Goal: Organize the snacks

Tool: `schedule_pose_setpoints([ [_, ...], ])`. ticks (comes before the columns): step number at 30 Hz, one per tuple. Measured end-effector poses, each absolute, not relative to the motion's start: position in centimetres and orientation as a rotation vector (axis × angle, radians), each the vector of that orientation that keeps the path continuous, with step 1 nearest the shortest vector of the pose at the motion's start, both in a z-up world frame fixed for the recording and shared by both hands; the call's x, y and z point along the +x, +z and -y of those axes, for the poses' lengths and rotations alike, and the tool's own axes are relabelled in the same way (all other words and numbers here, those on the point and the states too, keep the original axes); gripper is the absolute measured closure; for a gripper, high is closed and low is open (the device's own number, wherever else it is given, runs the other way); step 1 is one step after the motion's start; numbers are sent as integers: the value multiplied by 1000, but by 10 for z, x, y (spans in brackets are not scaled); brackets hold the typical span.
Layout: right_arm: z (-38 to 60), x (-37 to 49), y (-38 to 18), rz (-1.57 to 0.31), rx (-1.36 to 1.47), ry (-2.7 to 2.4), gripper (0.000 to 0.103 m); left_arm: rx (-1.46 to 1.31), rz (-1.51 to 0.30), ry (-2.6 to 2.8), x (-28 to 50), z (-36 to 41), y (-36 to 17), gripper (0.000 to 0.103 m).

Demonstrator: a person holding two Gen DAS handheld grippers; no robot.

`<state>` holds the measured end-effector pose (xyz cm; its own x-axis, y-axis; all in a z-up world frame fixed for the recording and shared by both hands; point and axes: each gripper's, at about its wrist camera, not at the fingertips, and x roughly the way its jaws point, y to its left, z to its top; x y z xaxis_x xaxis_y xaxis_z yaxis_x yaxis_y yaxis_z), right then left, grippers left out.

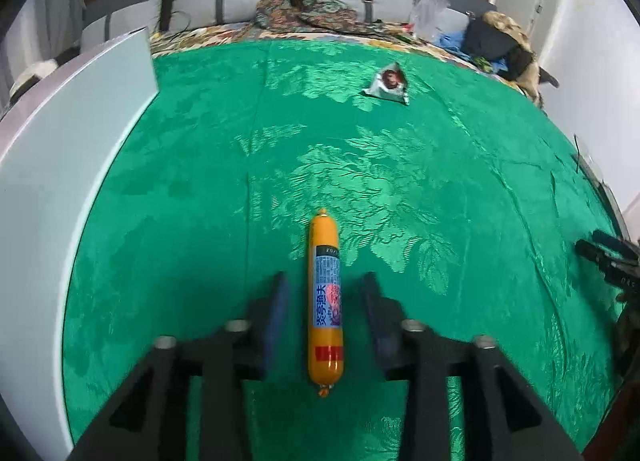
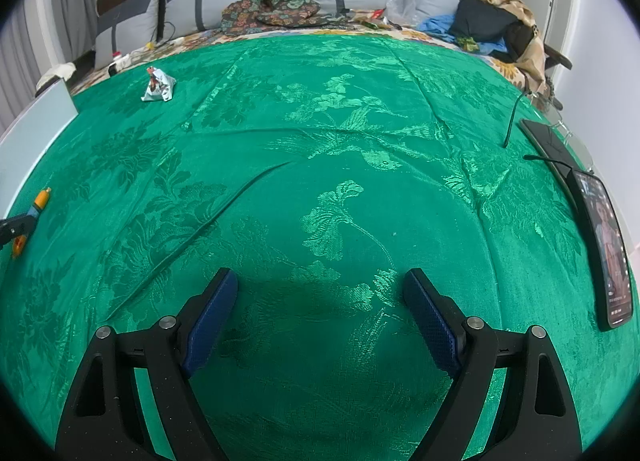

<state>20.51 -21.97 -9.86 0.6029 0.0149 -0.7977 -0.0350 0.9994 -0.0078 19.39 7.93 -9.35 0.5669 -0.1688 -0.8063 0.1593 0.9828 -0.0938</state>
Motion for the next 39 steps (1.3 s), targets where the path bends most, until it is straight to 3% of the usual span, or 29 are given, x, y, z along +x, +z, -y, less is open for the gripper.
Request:
schedule_pose_setpoints([
  [4, 220, 205, -99, -923, -23, 29, 15, 73, -940, -125, 195, -75, -100, 12],
  [7, 219, 205, -98, -923, -23, 29, 15, 27, -942, -75, 197, -85, -104, 0],
  [28, 213, 213, -96, -955, -51, 47, 14, 27, -944, -68, 199, -86, -106, 0],
  [39, 66, 378, -76, -939, -68, 447, 15, 27, -944, -68, 199, -86, -106, 0],
])
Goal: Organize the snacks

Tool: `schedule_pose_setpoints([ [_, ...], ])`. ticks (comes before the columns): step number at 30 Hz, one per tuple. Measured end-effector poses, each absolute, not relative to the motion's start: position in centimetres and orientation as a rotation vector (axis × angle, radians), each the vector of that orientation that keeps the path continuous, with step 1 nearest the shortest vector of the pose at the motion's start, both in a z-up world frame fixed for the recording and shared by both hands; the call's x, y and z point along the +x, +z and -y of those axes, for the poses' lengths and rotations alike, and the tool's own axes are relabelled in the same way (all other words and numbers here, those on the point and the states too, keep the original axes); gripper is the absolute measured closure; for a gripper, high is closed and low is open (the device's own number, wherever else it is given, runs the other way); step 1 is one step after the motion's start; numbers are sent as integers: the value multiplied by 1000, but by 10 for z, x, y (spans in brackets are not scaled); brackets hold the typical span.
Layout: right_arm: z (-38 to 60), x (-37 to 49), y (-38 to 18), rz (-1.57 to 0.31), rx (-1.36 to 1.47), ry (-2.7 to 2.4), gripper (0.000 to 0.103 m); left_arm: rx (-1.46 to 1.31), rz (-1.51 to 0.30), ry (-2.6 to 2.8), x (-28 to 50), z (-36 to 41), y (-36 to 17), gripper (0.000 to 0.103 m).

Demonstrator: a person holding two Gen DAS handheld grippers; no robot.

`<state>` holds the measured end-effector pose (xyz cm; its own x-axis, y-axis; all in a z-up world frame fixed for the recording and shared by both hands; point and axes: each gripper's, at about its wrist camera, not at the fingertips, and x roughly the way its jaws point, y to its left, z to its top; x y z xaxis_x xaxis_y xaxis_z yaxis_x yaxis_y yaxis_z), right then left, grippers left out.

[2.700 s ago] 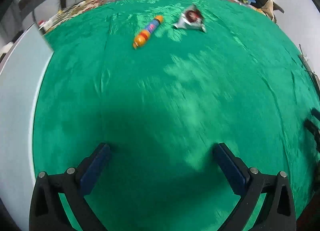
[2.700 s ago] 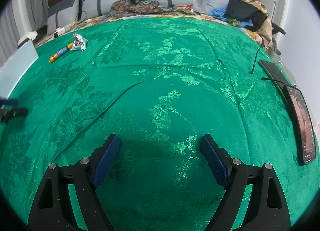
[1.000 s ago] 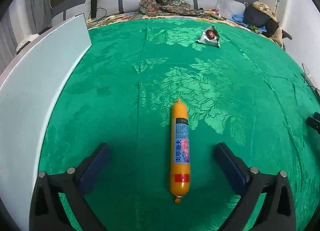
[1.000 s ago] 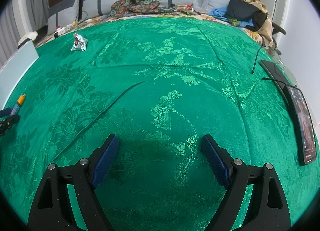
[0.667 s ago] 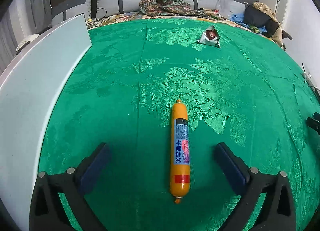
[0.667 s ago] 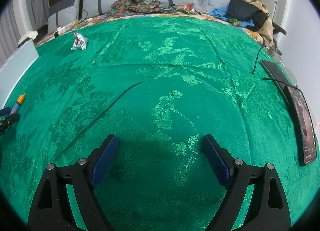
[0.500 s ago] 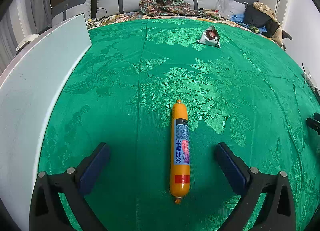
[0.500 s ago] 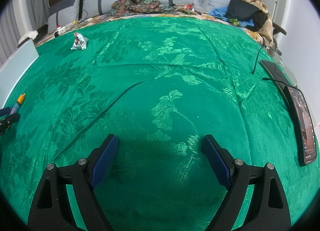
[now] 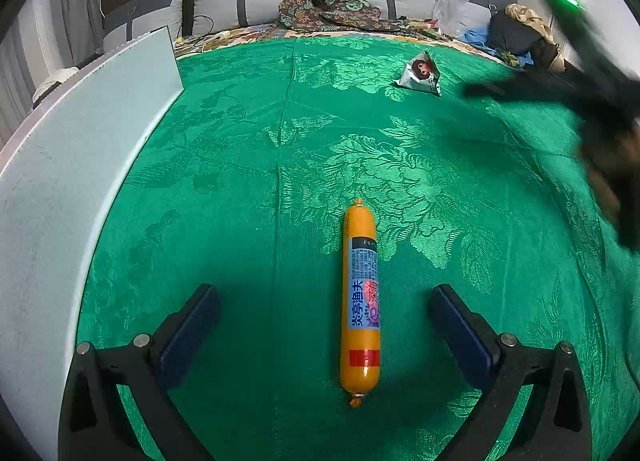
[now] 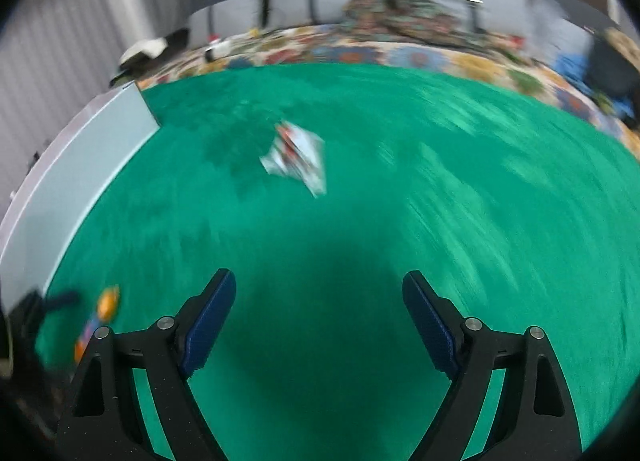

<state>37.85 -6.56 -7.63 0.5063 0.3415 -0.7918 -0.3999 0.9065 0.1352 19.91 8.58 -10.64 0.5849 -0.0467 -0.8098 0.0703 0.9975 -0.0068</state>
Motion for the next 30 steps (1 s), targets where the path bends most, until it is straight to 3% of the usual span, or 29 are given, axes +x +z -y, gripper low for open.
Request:
schedule_pose_setpoints([
  [6, 6, 452, -83, -951, -76, 434, 19, 24, -943, -69, 199, -86, -107, 0],
  [8, 1, 460, -88, -982, -90, 414, 76, 24, -943, -69, 199, -87, -107, 0],
  [19, 80, 347, -46, -920, 152, 425, 73, 24, -945, -75, 199, -87, -106, 0],
  [23, 115, 271, -42, -897, 189, 398, 73, 64, -1050, -137, 202, -81, -104, 4],
  [26, 133, 228, -46, -890, 199, 365, 73, 131, -1047, -224, 193, -66, -96, 43],
  [27, 139, 216, -47, -890, 217, 354, 73, 144, -1044, -236, 191, -62, -93, 75],
  [28, 145, 201, -49, -891, 247, 341, 73, 150, -1051, -230, 189, -62, -91, 88],
  [30, 153, 184, -49, -890, 297, 319, 73, 109, -1050, -238, 185, -66, -91, 88],
])
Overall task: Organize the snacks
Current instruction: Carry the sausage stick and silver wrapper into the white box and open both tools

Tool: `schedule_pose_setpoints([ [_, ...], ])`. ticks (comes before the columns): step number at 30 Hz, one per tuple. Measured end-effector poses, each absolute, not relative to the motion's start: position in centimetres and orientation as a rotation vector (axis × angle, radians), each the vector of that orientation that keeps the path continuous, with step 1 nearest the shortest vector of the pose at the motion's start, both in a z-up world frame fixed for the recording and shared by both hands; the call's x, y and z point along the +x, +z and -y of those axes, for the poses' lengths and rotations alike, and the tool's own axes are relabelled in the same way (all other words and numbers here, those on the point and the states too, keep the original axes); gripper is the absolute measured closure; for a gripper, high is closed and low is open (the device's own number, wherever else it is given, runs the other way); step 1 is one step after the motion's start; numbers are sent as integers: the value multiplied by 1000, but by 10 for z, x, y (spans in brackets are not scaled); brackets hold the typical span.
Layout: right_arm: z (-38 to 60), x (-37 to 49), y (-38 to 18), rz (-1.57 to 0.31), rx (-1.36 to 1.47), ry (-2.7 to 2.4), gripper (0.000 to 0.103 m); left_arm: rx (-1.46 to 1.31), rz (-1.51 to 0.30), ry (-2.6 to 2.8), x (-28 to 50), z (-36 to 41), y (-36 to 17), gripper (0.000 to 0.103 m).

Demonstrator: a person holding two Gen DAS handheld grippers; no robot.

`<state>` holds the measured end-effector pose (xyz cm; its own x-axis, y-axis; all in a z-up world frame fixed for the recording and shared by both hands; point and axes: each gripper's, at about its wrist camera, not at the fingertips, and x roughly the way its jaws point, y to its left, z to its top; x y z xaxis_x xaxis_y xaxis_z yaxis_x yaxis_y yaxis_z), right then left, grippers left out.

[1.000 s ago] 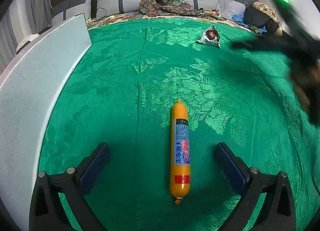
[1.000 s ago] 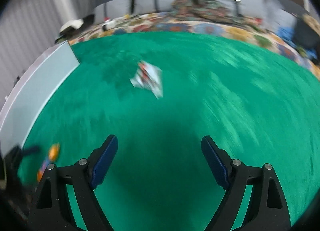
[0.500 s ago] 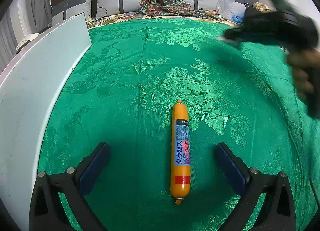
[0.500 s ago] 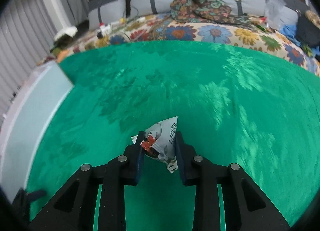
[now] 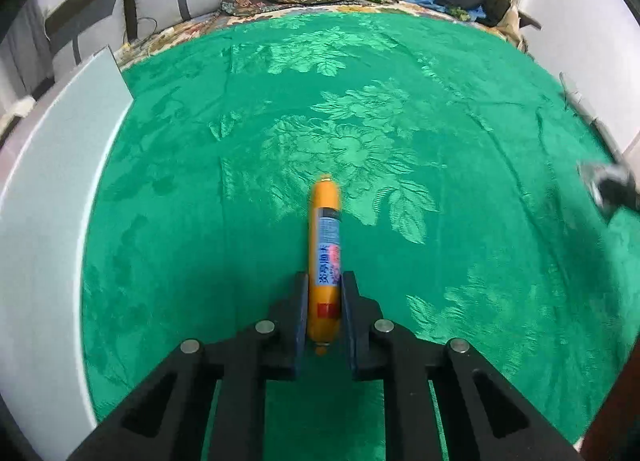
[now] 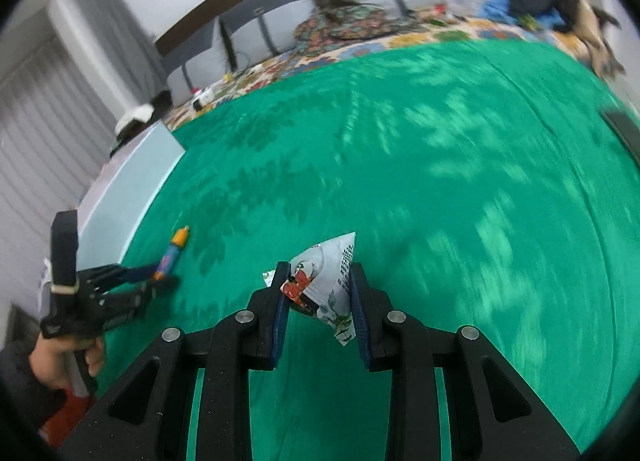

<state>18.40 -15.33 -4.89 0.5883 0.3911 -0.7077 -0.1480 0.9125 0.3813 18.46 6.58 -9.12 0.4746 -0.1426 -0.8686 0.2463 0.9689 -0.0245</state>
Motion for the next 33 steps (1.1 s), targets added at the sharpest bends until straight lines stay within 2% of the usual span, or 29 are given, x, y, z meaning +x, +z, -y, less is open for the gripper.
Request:
schedule_pose_setpoints([
  [6, 145, 153, -40, -900, 296, 336, 73, -124, -997, -232, 159, -98, -77, 88],
  [10, 122, 149, -24, -887, 252, 388, 73, -288, -912, -233, 130, -128, -43, 88],
  [16, 27, 153, 33, -819, 131, 612, 73, -395, -751, -170, 89, -203, 27, 88],
  [20, -60, 158, 71, -780, 74, 793, 73, -398, -717, -43, 72, -272, 52, 88],
  [25, -174, 163, 98, -794, 33, 996, 73, -393, -785, 141, 58, -347, 36, 88],
  [30, -255, 175, 75, -911, -17, 1053, 73, -348, -862, 219, 45, -372, 5, 88],
  [32, -278, 178, 56, -994, -54, 1050, 68, -349, -871, 241, 39, -375, -2, 77],
  [33, -285, 180, 44, -1049, -75, 1048, 62, -352, -873, 255, 36, -375, -6, 56],
])
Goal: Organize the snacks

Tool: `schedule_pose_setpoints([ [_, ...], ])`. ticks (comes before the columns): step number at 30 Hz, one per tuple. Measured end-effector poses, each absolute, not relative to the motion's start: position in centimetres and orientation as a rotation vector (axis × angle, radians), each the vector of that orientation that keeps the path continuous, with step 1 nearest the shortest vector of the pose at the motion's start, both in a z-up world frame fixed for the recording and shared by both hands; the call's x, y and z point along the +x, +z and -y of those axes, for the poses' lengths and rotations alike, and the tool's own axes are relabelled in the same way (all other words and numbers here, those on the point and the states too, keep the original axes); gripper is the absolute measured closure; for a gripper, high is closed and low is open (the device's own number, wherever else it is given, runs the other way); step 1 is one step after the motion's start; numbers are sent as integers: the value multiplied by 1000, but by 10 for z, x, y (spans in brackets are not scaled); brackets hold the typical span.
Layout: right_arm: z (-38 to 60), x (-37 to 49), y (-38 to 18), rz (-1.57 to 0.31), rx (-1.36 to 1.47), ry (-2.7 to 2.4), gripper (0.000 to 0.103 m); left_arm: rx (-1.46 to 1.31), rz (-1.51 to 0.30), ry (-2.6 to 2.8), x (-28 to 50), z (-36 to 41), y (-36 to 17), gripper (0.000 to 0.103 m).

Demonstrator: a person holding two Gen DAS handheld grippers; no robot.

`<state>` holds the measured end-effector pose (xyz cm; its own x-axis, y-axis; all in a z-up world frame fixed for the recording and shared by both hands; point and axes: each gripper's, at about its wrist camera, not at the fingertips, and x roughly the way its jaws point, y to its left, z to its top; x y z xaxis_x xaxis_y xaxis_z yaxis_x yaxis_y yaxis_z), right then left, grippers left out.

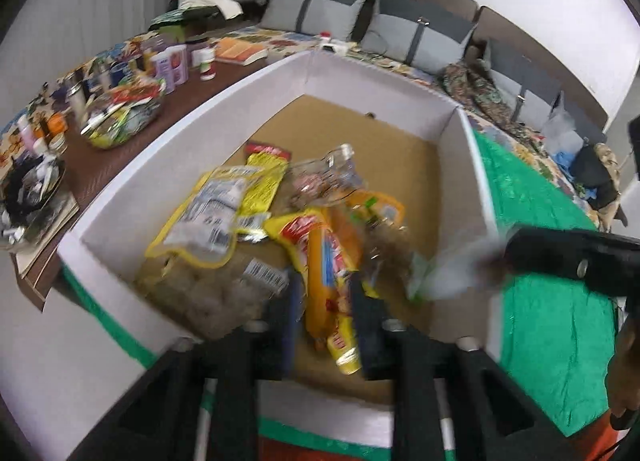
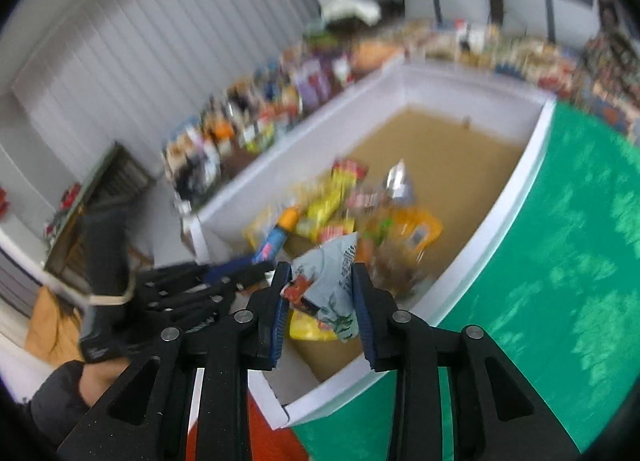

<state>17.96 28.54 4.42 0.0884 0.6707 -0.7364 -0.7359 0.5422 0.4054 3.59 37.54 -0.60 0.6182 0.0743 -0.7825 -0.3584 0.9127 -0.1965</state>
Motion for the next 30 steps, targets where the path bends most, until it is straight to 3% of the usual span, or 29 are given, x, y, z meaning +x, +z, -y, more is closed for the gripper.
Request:
schedule_pose_setpoints([
  [1, -291, 179, 37, -1090, -91, 1043, 46, -352, -868, 266, 32, -379, -7, 32],
  [3, -290, 183, 33, -1114, -107, 1029, 41, -326, -820, 305, 21, -379, -3, 18],
  [10, -272, 171, 71, -981, -147, 966, 32, -159, -761, 450, 16, -361, 27, 3],
  [20, -252, 151, 87, -839, -175, 813, 21, -100, -706, 649, 3, -347, 61, 0],
  [30, -248, 145, 89, -826, -239, 757, 20, -114, -721, 685, -4, -347, 67, 0],
])
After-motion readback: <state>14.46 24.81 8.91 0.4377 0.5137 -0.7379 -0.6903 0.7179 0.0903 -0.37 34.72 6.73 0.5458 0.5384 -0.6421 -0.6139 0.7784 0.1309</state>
